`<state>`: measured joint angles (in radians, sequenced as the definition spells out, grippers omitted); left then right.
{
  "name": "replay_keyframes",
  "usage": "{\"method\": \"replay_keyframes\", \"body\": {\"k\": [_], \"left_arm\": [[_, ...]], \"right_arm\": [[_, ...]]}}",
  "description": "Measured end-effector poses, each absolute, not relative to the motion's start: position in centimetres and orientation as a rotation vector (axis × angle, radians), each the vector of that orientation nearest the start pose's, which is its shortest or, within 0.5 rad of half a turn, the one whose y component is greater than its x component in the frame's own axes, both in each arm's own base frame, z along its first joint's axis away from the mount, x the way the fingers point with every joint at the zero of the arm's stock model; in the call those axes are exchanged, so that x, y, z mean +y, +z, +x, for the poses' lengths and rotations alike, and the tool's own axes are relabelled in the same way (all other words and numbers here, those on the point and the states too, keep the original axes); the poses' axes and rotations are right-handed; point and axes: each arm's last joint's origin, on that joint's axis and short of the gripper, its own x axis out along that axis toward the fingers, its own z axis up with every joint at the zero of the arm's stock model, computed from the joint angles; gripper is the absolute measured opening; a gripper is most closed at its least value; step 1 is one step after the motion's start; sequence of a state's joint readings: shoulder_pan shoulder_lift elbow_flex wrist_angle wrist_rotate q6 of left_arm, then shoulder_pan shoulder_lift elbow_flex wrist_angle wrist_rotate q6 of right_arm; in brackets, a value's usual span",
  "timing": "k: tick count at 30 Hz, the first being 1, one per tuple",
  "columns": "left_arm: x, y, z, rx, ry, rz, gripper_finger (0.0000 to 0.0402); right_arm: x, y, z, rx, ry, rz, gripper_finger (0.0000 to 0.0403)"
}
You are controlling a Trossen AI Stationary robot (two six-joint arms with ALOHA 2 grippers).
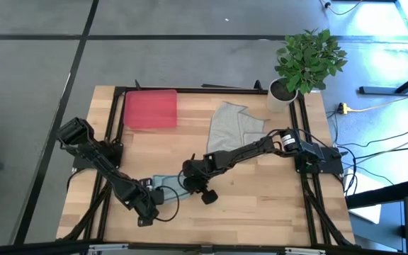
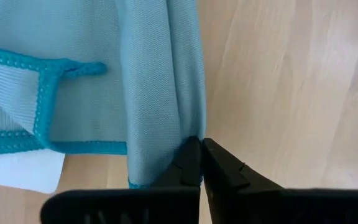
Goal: Roll microfiber towels into tight, uniform cylinder then place into a basket
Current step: Roll the blue towel
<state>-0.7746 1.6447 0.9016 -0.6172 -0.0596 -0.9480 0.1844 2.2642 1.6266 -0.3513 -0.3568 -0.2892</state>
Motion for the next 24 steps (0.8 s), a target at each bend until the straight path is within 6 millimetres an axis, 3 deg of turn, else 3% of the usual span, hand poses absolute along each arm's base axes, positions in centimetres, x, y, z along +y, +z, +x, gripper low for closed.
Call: {"method": "replay_keyframes", "body": {"k": [11, 24], "left_arm": [[-19.27, 15.09, 20.43, 1.327, 0.082, -0.193, 0.0004], [-19.20, 15.11, 20.55, 1.303, 0.099, -0.188, 0.0082]], "right_arm": [[9.46, 12.87, 46.24, 0.948, 0.596, -0.195, 0.0009], [9.30, 12.95, 46.30, 0.943, 0.589, -0.197, 0.0009]]}}
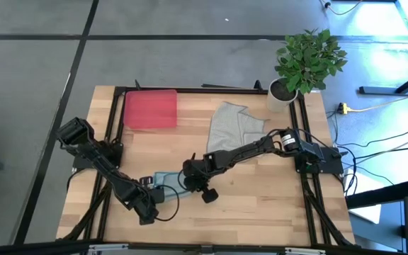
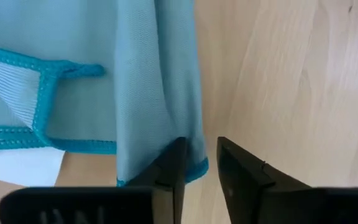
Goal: Roll microfiber towels into tight, uniform cylinder then place into a basket
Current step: Roll the blue towel
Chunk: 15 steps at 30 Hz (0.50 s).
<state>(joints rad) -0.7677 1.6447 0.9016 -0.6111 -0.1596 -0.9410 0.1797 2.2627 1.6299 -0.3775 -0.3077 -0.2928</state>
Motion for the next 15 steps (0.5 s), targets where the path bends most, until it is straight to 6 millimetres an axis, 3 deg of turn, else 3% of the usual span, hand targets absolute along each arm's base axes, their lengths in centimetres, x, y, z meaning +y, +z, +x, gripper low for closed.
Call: {"method": "replay_keyframes", "body": {"k": [15], "left_arm": [[-19.6, 13.1, 20.7, 1.302, 0.180, -0.106, 0.0076]], "right_arm": [[9.2, 13.1, 46.4, 0.937, 0.585, -0.200, 0.0009]]}}
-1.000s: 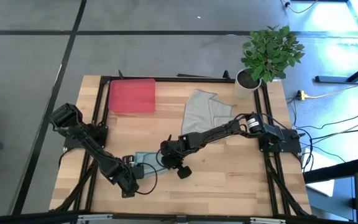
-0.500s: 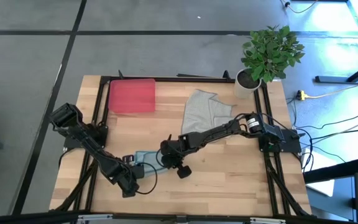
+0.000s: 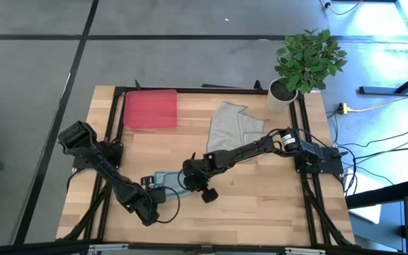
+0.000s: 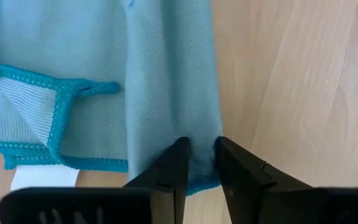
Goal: Roll microfiber towels into tight, uniform cylinder then place into a basket
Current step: Roll the blue towel
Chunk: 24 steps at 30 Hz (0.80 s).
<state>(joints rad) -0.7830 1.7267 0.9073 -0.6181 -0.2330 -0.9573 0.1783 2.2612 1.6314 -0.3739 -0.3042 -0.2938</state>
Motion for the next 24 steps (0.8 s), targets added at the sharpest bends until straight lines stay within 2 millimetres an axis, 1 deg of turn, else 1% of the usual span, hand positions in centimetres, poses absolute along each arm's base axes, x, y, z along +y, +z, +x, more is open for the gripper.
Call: {"method": "replay_keyframes", "body": {"k": [2, 4, 6, 16, 24], "left_arm": [[-19.6, 13.1, 20.6, 1.310, 0.178, -0.108, 0.0057], [-19.6, 13.1, 20.6, 1.321, 0.163, -0.098, 0.0025], [-19.6, 13.1, 20.6, 1.327, 0.153, -0.094, 0.0008], [-19.6, 13.1, 20.7, 1.348, 0.115, -0.099, 0.0001], [-19.1, 13.1, 21.3, 1.373, 0.089, -0.111, 0.0000]], "right_arm": [[9.2, 13.1, 46.4, 0.938, 0.585, -0.200, 0.0009], [9.2, 13.1, 46.3, 0.939, 0.585, -0.199, 0.0009], [9.2, 13.1, 46.3, 0.940, 0.585, -0.199, 0.0009], [9.2, 13.2, 46.3, 0.961, 0.589, -0.195, 0.0009], [9.4, 15.6, 46.7, 0.995, 0.631, -0.167, 0.0009]]}}
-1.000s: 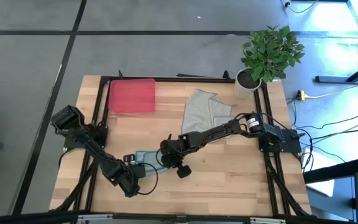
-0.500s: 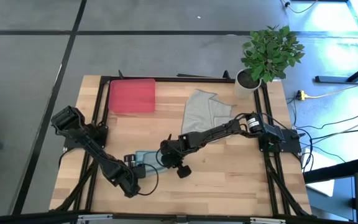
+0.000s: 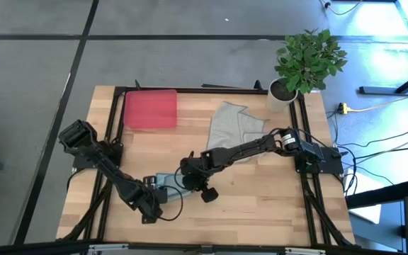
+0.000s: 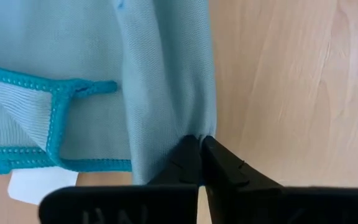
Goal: Roll microfiber towels into tight, uniform cylinder then place into a basket
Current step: Roll the blue towel
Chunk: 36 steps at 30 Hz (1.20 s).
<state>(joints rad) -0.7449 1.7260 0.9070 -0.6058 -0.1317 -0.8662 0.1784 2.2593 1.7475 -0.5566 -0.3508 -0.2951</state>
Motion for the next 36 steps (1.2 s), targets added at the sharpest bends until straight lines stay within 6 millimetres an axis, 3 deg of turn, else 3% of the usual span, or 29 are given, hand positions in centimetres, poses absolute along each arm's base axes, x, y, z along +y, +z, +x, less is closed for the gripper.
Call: {"method": "replay_keyframes", "body": {"k": [5, 14, 19, 27, 36], "left_arm": [[-18.7, 13.1, 21.9, 1.383, 0.071, -0.146, 0.0000], [-18.6, 13.2, 23.2, 1.351, -0.075, -0.152, 0.0000], [-18.4, 13.2, 23.4, 1.333, -0.086, -0.105, 0.0000], [-18.5, 13.1, 23.3, 1.329, -0.084, -0.088, 0.0000], [-19.0, 14.3, 24.0, 1.350, -0.114, -0.056, 0.0000]], "right_arm": [[9.6, 16.5, 46.6, 1.017, 0.695, -0.109, 0.0010], [10.0, 15.9, 45.8, 1.038, 0.861, 0.038, 0.0010], [9.8, 15.4, 45.7, 1.089, 0.753, -0.009, 0.0010], [9.5, 12.5, 44.8, 1.115, 0.683, 0.012, 0.0010], [9.5, 11.9, 44.6, 1.108, 0.669, 0.036, 0.0010]]}}
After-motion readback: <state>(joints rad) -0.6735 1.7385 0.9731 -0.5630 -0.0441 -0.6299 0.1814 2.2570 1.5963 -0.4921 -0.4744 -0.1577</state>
